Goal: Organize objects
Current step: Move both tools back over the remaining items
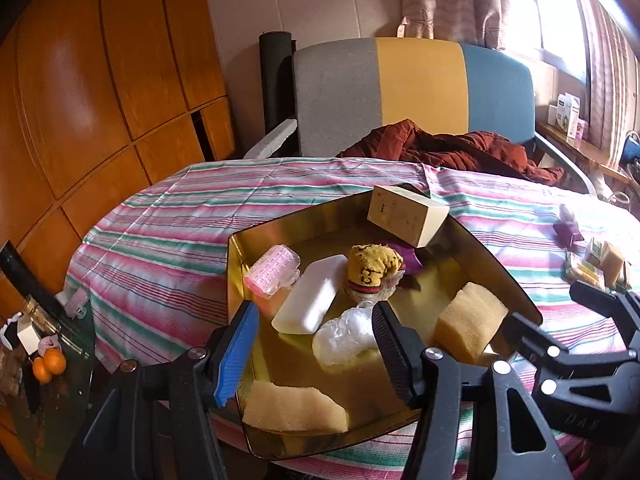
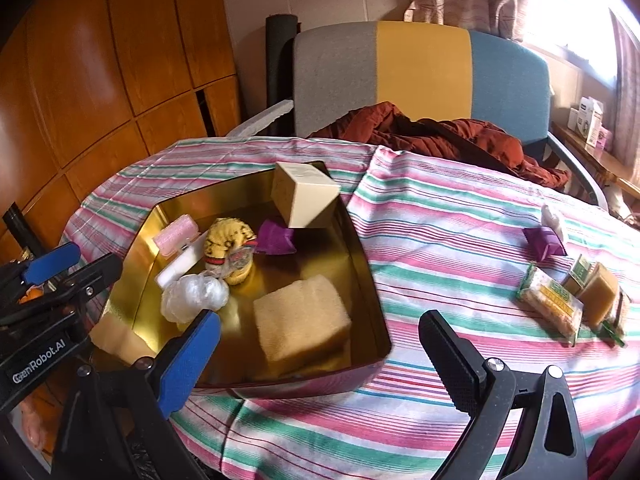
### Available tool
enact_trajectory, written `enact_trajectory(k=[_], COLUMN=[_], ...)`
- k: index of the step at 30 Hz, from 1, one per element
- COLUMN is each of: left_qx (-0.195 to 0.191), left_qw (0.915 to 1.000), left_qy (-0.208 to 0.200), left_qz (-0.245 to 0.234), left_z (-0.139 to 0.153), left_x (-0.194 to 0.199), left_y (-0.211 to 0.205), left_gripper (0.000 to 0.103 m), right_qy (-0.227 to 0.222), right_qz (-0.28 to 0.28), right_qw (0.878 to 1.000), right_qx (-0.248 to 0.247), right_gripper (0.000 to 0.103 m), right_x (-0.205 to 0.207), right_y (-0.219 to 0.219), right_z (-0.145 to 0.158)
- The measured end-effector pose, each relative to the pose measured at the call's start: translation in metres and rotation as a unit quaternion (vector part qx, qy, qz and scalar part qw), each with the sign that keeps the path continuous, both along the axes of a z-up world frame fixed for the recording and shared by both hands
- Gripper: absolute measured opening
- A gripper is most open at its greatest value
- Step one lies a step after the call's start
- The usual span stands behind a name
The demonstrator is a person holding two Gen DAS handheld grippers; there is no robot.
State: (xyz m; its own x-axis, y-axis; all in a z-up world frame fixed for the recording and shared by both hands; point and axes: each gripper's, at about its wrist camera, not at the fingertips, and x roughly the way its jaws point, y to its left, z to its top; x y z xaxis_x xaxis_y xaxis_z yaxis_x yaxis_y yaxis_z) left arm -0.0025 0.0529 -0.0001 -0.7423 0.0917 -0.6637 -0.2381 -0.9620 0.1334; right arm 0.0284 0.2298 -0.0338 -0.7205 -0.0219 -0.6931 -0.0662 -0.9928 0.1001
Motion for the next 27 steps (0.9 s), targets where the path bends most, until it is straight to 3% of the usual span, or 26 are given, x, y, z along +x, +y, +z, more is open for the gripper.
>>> enact_trajectory(k=[7, 13, 15, 22, 27], left_qx=[-0.009, 0.013, 0.015, 0.021, 0.042], left_qw=[0.9996, 0.9958, 0.9932, 0.9841, 0.9750], left_qy=[0.005, -0.009, -0.011, -0.017, -0.053], left_qz=[-0.027, -0.090, -0.115, -0.176, -0.212], left_z=[0.000, -0.001, -0.001, 0.002, 0.003], left_x=[0.005, 0.006, 0.009, 0.018, 0.013], left_y=[0.013, 0.029, 0.038, 0.067, 0.089], left_gripper=[0.060, 0.060, 0.065, 0.068, 0.070], right_qy=[-0.002, -0.014, -0.019, -0.023, -0.016], right_qz=[-0.028, -0.064, -0.087, -0.130, -0.173], right_qw=[1.000, 0.998, 0.996, 0.991, 0.983], right_qx=[-0.001, -0.014, -0.020, 0.038, 0.064], right_gripper=[0.100, 0.101, 0.101, 0.102, 0.102], right_x=[0.003, 0.005, 0.006, 0.007, 0.013], right_y=[0.028, 0.073, 0.094, 0.143, 0.191], right_z=[0.003, 0.007, 0.010, 0.023, 0.033])
